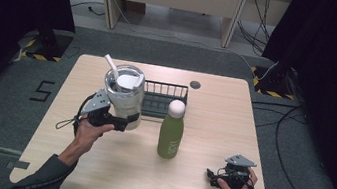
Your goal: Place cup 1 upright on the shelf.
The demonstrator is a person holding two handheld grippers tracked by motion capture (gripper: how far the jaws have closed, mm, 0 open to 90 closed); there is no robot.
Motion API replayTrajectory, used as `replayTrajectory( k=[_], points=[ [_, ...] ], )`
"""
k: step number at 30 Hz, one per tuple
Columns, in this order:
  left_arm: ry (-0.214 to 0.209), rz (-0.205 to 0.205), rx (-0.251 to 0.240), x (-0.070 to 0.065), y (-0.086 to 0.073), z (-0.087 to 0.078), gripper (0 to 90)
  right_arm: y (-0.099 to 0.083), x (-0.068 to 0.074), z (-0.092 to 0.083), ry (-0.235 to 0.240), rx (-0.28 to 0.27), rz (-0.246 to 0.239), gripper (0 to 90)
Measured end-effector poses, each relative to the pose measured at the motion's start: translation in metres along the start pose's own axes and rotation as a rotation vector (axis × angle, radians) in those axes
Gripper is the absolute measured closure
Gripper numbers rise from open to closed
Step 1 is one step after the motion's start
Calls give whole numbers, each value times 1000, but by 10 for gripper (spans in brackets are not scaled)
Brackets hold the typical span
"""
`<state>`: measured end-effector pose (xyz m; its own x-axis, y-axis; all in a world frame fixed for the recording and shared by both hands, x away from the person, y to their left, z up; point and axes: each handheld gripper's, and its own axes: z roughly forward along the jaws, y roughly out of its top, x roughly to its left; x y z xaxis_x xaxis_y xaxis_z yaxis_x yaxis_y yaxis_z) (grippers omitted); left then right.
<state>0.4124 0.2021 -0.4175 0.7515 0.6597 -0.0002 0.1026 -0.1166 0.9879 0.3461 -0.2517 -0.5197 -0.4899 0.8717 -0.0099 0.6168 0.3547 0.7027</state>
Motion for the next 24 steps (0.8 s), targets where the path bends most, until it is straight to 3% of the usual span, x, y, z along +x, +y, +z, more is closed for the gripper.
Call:
replayTrajectory(
  k=[6,15,24],
  points=[
    [24,27,9,13,15,15,110,0,0,0,1,1,-2,3],
    [31,6,18,30,33,33,110,0,0,0,3,2,-4,3],
    [52,-16,27,46,40,50,110,0,0,0,3,3,-3,3]
  ],
)
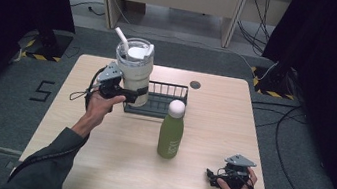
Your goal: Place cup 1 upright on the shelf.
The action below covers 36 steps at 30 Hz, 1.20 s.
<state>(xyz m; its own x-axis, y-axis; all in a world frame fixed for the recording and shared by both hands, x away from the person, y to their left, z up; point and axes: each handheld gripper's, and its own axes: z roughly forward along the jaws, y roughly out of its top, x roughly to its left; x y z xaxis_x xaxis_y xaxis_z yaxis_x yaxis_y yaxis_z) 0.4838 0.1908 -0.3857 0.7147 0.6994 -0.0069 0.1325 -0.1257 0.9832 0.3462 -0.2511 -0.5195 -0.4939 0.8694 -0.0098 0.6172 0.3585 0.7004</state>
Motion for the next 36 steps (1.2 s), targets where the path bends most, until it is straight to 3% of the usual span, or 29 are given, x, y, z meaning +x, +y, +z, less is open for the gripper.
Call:
replayTrajectory(
  k=[6,12,22,30,32,33,36],
  points=[
    [7,-22,-18,10,0,11,110,0,0,0,1,0,-3,3],
    [32,-1,-15,16,-1,19,110,0,1,0,2,2,1,3],
    [78,-39,-17,31,-8,34,110,1,1,0,5,2,-3,3],
    [94,-17,-14,31,-14,43,110,1,1,1,5,0,-9,4],
    [95,-19,-8,32,-15,45,110,1,1,1,5,1,-8,3],
    [95,-43,-20,30,-18,49,109,1,1,1,6,1,-10,3],
    [101,-32,-4,32,-22,50,110,1,1,0,6,1,-9,3]
  ],
)
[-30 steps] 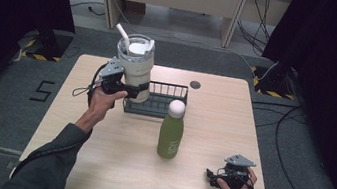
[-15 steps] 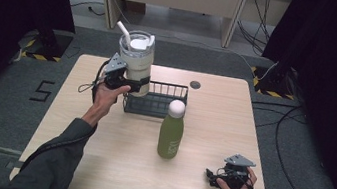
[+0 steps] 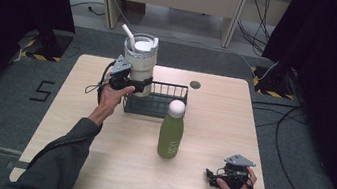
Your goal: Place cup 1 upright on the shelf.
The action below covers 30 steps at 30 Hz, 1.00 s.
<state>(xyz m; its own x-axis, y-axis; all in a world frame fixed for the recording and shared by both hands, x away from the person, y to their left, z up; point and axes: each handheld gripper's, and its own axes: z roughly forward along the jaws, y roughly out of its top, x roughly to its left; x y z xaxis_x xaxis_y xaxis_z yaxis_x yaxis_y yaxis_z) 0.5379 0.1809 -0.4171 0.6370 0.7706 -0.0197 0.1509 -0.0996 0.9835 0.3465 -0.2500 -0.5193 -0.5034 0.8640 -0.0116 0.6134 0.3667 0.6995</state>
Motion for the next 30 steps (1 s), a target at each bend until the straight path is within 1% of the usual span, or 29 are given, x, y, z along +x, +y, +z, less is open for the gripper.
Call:
replayTrajectory(
  k=[4,5,6,7,8,9,10,11,14,15,16,17,18,24,25,26,28,29,30],
  points=[
    [5,0,5,0,-6,2,110,0,0,0,1,0,0,3],
    [6,-26,-17,-1,-7,4,109,0,0,0,1,0,0,3],
    [6,-26,-17,-1,-7,4,109,0,0,0,1,0,0,3],
    [13,4,10,1,-9,4,110,0,0,0,1,0,0,3],
    [13,4,10,1,-9,4,109,0,0,0,1,0,-1,3],
    [13,-13,-3,0,-12,6,109,0,0,0,2,0,-1,3],
    [13,-13,-3,0,-12,6,109,0,0,0,2,0,-1,3],
    [19,10,25,2,-15,5,109,0,0,0,2,0,-1,3],
    [19,9,29,2,-19,6,109,0,0,0,3,1,2,3],
    [8,-3,34,1,-21,7,109,0,0,0,2,0,-2,3],
    [8,-8,36,0,-23,8,109,0,0,0,2,0,-2,3],
    [8,-8,36,0,-23,8,109,0,0,0,2,0,-2,3],
    [18,-2,37,1,-24,8,109,0,0,0,2,0,-2,3],
    [21,-9,42,2,-28,8,109,0,1,0,3,1,2,3],
    [19,-27,26,0,-28,10,109,0,0,0,2,3,-2,3],
    [22,-6,45,1,-29,8,109,0,0,0,2,0,-2,3],
    [23,-3,47,1,-30,9,109,0,1,0,2,1,2,3],
    [22,-25,31,-1,-31,10,109,0,0,0,2,0,-2,3],
    [22,-26,32,-1,-32,11,109,0,0,0,2,0,-2,4]
  ],
)
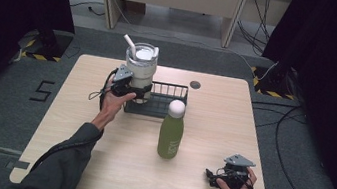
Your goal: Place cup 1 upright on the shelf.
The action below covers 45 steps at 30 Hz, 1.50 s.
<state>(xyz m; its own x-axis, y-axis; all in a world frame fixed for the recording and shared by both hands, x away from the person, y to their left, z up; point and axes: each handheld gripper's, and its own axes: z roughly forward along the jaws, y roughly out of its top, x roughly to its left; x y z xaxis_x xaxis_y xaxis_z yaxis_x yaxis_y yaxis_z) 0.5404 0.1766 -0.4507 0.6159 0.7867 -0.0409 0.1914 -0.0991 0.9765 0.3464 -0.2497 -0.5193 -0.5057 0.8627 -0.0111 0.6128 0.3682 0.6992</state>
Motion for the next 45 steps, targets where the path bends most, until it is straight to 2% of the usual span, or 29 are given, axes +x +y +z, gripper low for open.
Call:
replayTrajectory(
  k=[1,4,10,11,13,14,15,17,29,32,45],
  points=[
    [2,19,23,1,-2,-1,109,0,0,0,0,0,0,3],
    [8,25,32,2,-6,0,109,0,0,0,-1,-2,0,3],
    [8,16,14,3,-11,-1,108,0,0,0,-1,-2,0,3],
    [3,-2,-13,2,-12,-1,108,0,0,0,-1,-1,4,3],
    [1,-5,-24,1,-14,-1,107,0,1,0,-1,-1,4,3],
    [1,-5,-24,1,-14,-1,107,0,1,0,-1,-1,4,3],
    [6,20,-5,2,-14,-3,107,0,1,0,0,-1,4,3],
    [6,24,-4,2,-14,-3,107,0,1,0,0,-1,4,3],
    [17,18,-5,0,-16,-4,98,0,1,0,1,-1,1,3],
    [21,32,-2,0,-17,-5,101,0,2,0,2,-1,2,4],
    [16,31,6,0,-19,-12,105,0,2,1,2,-1,2,3]
  ],
)
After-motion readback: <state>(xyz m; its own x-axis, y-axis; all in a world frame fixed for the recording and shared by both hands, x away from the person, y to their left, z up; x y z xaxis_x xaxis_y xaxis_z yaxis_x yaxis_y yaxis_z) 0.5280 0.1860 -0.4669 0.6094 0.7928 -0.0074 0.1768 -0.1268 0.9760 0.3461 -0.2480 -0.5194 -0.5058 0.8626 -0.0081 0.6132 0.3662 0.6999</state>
